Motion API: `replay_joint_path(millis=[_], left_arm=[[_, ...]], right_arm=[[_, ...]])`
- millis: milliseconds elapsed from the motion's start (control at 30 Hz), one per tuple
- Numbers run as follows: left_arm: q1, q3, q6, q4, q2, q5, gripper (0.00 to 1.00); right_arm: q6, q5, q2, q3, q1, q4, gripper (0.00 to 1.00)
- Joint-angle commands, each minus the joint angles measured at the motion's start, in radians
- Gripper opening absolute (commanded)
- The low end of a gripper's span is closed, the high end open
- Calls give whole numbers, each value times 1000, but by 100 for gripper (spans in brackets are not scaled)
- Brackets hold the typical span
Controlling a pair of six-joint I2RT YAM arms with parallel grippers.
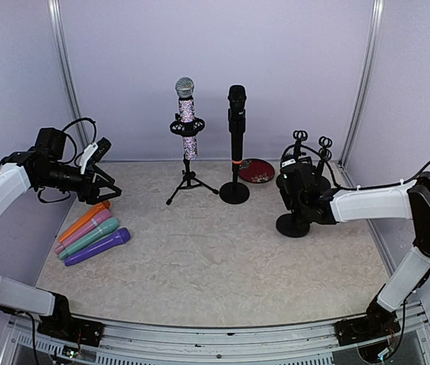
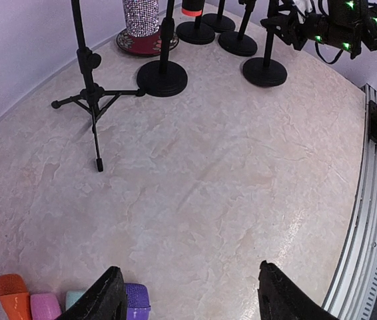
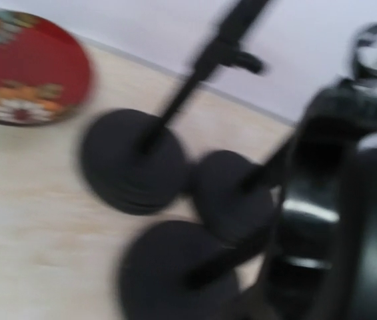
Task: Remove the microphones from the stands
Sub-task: Place the microphone stand at the center of the board, then move the microphone stand with the microphone to the center of the board.
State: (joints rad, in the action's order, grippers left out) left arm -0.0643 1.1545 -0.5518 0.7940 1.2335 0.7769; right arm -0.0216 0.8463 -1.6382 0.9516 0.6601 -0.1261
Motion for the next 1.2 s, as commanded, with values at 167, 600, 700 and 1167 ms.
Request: replay_joint_path(millis=[167,600,700,1167], left_arm=[[2,26,-23,7,-13,-4,65],[6,28,-31,16,-17,0,66],[7,28,-31,16,-17,1,66],[6,30,9,-2,-1,-16,76]], right_arm=[[-121,194,16,-78,-104,-13,47],[305,16,196,-28,-117,352,100],[342,-48,272,21,-112,436,100],[159,-672,149,590,-43,528,100]])
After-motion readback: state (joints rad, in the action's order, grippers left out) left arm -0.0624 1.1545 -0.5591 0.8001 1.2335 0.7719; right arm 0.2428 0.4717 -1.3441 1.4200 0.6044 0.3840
